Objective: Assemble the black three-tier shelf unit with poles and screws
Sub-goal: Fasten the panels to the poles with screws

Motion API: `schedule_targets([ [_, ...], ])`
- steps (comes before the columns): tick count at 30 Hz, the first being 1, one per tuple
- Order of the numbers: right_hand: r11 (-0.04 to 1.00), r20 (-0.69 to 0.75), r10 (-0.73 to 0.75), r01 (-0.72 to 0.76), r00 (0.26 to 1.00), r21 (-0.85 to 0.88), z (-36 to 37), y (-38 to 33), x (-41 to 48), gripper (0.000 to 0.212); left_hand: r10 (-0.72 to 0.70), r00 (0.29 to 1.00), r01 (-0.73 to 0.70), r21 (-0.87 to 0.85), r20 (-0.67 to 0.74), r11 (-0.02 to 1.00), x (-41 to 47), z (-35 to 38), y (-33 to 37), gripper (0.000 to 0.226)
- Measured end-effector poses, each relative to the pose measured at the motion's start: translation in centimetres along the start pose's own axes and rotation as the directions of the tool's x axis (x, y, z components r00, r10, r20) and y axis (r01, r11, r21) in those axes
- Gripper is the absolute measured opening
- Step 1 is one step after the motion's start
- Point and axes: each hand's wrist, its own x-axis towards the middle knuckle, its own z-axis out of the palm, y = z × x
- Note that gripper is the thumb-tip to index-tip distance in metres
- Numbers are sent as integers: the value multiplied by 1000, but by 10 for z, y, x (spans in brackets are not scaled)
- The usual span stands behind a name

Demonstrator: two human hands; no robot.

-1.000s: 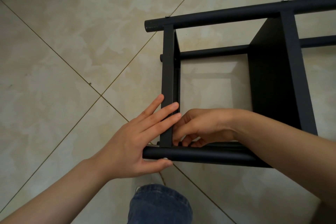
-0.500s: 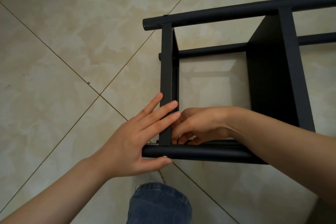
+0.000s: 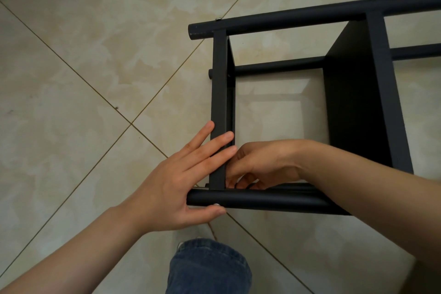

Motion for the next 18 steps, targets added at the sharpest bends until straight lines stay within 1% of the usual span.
schedule_targets([
  [4,999,24,-18,16,1000,50,-3,0,0,10,0,1000,0,-4,-1,1000,0,0,0,82],
  [9,999,11,-16,15,1000,35,-1,2,4,19,5,1000,-5,-2,-3,1000,0,0,-1,82],
  [13,1000,-3,6,-6,1000,26,0,1,5,14,5,1000,-5,7,0,1000,-1,1,-1,83],
  [18,999,21,-12,11,1000,42,-2,0,2,11,5,1000,-5,3,-5,1000,0,0,1,81],
])
